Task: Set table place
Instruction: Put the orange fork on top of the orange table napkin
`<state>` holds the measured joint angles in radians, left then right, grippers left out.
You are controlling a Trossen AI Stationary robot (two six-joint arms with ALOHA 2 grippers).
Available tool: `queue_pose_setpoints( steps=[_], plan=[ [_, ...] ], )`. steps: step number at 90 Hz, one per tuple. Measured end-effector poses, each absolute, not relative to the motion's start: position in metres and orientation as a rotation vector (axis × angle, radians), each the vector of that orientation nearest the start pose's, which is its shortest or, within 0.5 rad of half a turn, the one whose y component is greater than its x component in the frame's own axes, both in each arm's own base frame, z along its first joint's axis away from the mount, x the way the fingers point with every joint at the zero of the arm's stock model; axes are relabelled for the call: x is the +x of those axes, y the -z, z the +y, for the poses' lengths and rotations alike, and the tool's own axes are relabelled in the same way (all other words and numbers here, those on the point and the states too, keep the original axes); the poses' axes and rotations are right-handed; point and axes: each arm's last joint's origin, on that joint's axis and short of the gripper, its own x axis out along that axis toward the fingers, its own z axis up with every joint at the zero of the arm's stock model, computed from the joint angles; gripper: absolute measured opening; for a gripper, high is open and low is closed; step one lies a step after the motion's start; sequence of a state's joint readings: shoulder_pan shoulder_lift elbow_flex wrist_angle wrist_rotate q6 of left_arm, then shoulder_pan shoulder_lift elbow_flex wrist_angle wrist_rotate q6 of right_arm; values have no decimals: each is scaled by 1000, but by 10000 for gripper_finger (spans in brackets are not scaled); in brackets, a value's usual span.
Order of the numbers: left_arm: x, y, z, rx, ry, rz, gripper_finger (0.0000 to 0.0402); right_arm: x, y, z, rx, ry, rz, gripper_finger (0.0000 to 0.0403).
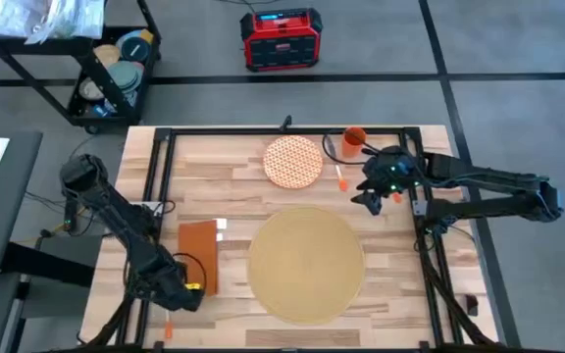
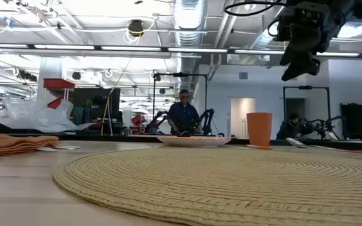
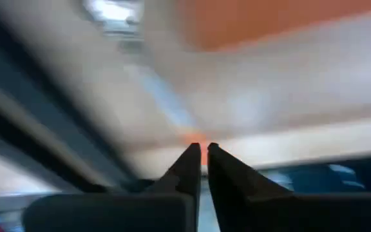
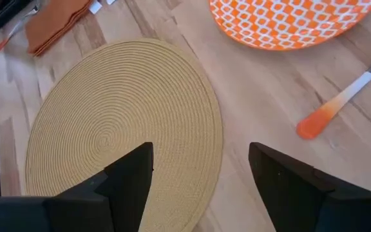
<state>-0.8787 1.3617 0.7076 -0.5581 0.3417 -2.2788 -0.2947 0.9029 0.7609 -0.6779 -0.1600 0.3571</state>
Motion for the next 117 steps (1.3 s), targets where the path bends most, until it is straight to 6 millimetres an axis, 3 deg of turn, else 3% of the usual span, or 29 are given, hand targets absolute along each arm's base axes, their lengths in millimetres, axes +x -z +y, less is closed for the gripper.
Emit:
queue_pose_setpoints(
  steps=[12, 22, 35, 43, 54, 71, 90, 117],
  plan=[
    [145, -176, -180, -1334, -691, 1675, 0, 167, -265, -46, 497, 267, 774, 245],
    [138, -173, -175, -1248, -730, 1765, 0, 167, -265, -46, 492, 266, 774, 245],
    [149, -177, -179, -1289, -557, 1746, 0, 166, -264, -46, 476, 261, 787, 245],
    [158, -182, -188, -1265, -291, 1669, 0, 165, -263, -46, 476, 263, 805, 245],
    [161, -187, -193, -1060, 44, 1605, 0, 164, -262, -45, 462, 257, 825, 245],
    [149, -191, -192, -508, 379, 1560, 0, 163, -262, -45, 463, 258, 829, 245],
    [124, -174, -175, -208, 276, 1682, 0, 164, -262, -45, 555, 299, 818, 245],
    [105, -152, -172, -260, 181, 1752, 0, 164, -262, -46, 613, 324, 804, 245]
  ],
)
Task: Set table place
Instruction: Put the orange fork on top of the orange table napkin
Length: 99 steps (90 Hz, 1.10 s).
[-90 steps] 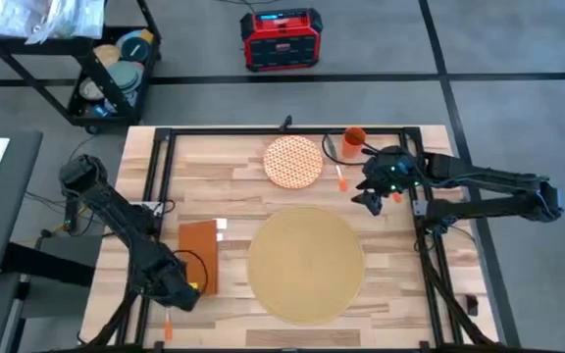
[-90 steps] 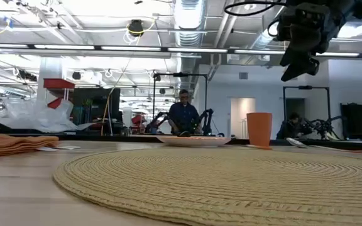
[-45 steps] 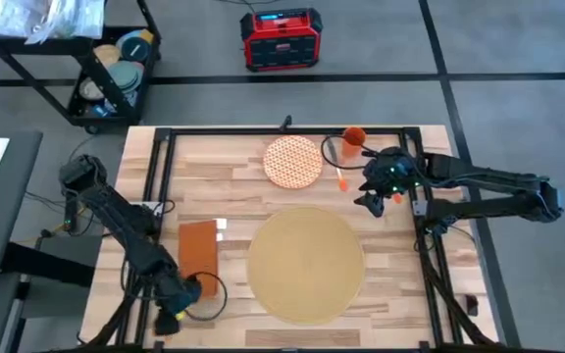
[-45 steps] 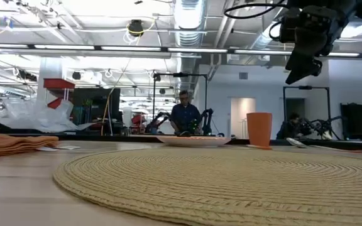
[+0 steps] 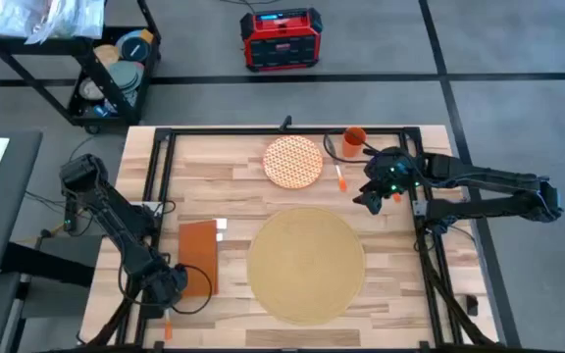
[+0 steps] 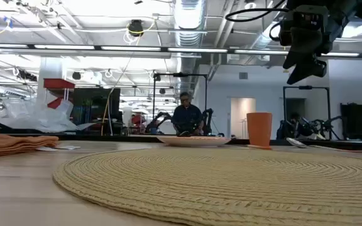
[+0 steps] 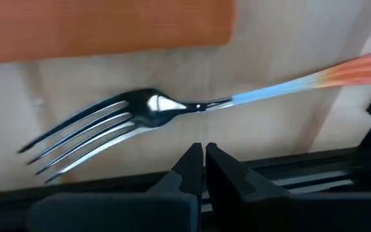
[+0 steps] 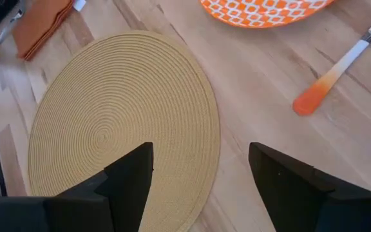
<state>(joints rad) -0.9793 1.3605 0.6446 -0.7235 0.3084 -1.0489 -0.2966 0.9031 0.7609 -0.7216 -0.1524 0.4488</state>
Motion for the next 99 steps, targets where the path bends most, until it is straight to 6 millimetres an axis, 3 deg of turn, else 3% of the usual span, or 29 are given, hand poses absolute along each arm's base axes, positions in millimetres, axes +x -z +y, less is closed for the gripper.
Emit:
queue_pose_setpoints(
  steps=[28, 46, 99],
  plan=[
    [101, -136, -190, -419, 215, 1699, 0, 164, -262, -45, 635, 330, 802, 245],
    [109, -123, -197, -482, 164, 1737, 0, 164, -262, -45, 633, 328, 805, 245],
    [133, -123, -188, -616, 129, 1712, 0, 165, -263, -46, 601, 312, 794, 245]
  ],
)
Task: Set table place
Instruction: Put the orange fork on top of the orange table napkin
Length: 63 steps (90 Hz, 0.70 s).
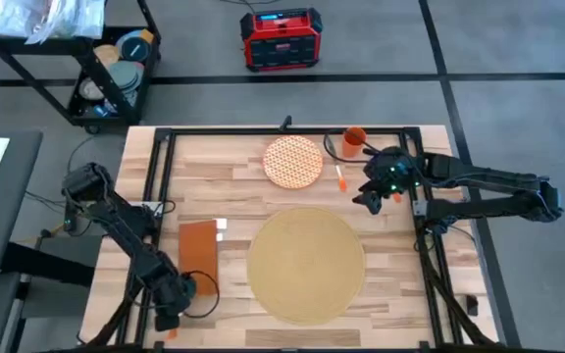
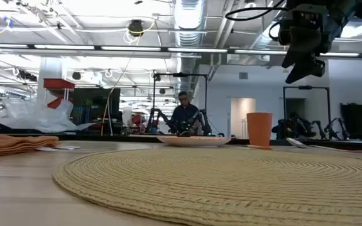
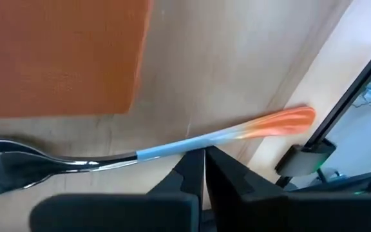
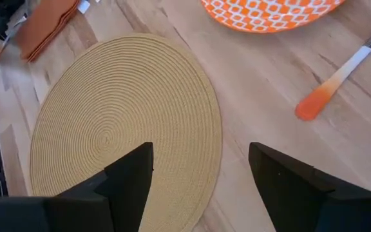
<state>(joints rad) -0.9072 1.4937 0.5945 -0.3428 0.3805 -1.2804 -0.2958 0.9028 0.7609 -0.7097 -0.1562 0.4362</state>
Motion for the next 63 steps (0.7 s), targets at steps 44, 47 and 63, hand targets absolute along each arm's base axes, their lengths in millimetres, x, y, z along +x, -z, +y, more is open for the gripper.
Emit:
queue_pose_setpoints(
  steps=[44, 47, 63],
  plan=[
    [152, -123, -172, -653, 108, 1663, 0, 165, -263, -46, 576, 301, 797, 245],
    [153, -123, -172, -656, 104, 1661, 0, 165, -263, -46, 576, 301, 797, 245],
    [154, -123, -170, -665, 95, 1659, 0, 165, -263, -46, 576, 301, 798, 245]
  ],
)
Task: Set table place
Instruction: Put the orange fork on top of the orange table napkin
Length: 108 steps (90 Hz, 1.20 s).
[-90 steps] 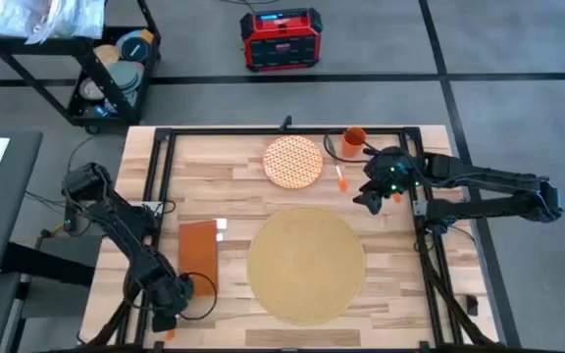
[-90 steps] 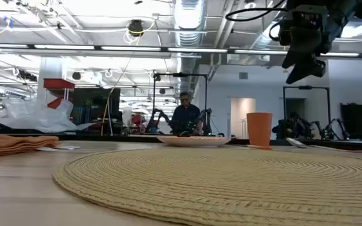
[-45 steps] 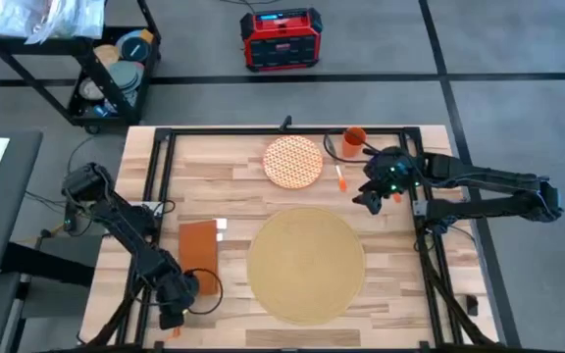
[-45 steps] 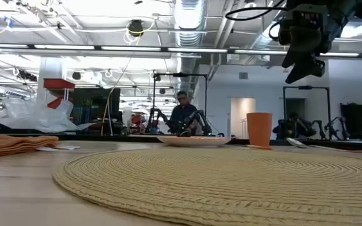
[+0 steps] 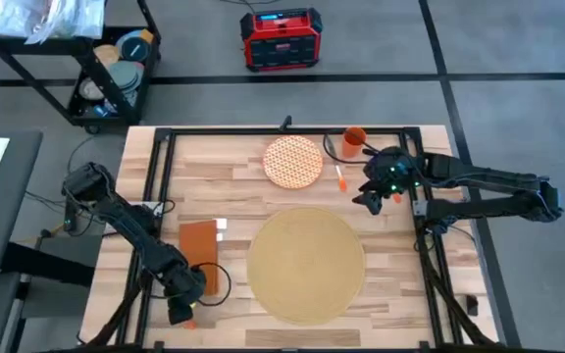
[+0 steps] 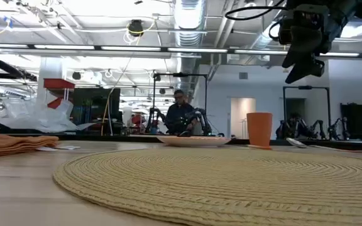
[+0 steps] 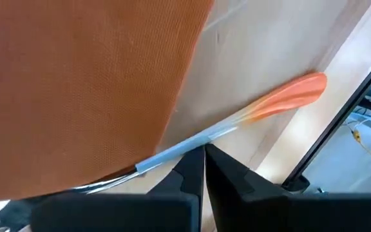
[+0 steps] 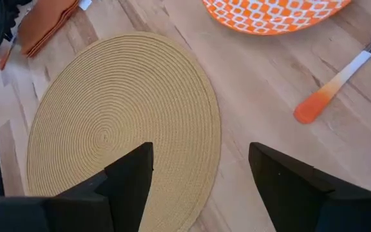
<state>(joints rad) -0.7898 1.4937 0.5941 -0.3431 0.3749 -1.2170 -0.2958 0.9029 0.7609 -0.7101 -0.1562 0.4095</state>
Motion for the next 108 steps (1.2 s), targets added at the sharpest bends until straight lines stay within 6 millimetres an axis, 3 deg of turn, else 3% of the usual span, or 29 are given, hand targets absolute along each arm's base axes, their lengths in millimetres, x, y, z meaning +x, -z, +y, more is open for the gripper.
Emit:
queue_pose_setpoints(
  steps=[19, 31, 63, 71, 84, 99, 108],
  plan=[
    [151, -128, -167, -834, -93, 1697, 0, 165, -263, -46, 559, 294, 800, 245],
    [150, -146, -161, -1020, -257, 1550, 0, 165, -263, -45, 549, 289, 802, 245],
    [133, -187, -155, -1246, -222, 1465, 0, 165, -263, -45, 526, 279, 804, 245],
    [137, -196, -155, -1134, -141, 1346, 0, 165, -263, -45, 506, 270, 806, 245],
    [146, -213, -160, -788, 147, 1156, 1, 165, -263, -45, 501, 268, 807, 245],
    [141, -215, -164, -406, 460, 1147, 14, 165, -263, -45, 502, 268, 807, 245],
    [131, -209, -160, -188, 540, 1202, 28, 165, -263, -45, 502, 267, 803, 245]
  ],
)
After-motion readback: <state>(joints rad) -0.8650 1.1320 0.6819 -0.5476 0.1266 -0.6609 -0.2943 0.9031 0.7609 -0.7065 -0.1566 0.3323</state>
